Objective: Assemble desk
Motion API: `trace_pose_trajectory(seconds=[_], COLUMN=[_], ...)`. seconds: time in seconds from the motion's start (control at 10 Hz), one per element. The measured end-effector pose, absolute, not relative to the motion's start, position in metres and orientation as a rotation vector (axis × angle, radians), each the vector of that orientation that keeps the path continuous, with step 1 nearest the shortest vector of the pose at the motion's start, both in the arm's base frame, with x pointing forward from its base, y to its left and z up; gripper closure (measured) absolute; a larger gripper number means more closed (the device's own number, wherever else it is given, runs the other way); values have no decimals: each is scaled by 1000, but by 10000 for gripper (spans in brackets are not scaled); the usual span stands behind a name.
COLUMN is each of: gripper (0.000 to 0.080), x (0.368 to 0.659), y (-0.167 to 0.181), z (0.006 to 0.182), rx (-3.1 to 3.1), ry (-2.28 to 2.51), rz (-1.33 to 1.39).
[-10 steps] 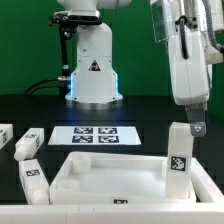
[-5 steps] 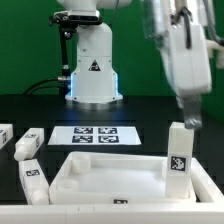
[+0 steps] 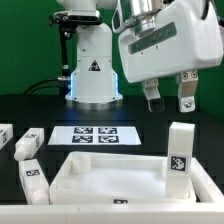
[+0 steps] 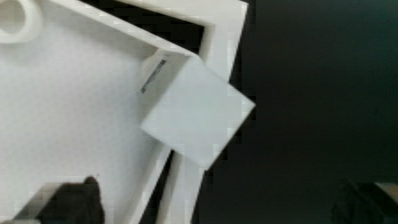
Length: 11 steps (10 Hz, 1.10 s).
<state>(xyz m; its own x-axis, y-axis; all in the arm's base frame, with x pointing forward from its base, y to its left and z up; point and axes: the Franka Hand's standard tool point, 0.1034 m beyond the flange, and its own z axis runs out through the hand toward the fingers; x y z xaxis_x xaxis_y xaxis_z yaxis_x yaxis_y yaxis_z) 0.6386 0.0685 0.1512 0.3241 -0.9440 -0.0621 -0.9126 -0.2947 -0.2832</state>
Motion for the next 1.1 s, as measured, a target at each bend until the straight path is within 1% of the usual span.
trace_pose_trajectory(seconds=[0.1,0.3,0.4,0.7,0.8,0.9,1.0,1.1], gripper=[150,150,150,150,150,150,150,150], x=[636,632,632,632,631,628,620,612], y=[51,11,4,3,-3,-25,-52,-86], z=[146,143,143,142,141,136,127,114], rx=[-2506,-2711,-2764,-2844,-2914,-2973,-3006,-3044], ry=[1436,1088,985,777,560,338,199,-76], rz=[-215,-273,-295,-316,-336,-346,-333,-327])
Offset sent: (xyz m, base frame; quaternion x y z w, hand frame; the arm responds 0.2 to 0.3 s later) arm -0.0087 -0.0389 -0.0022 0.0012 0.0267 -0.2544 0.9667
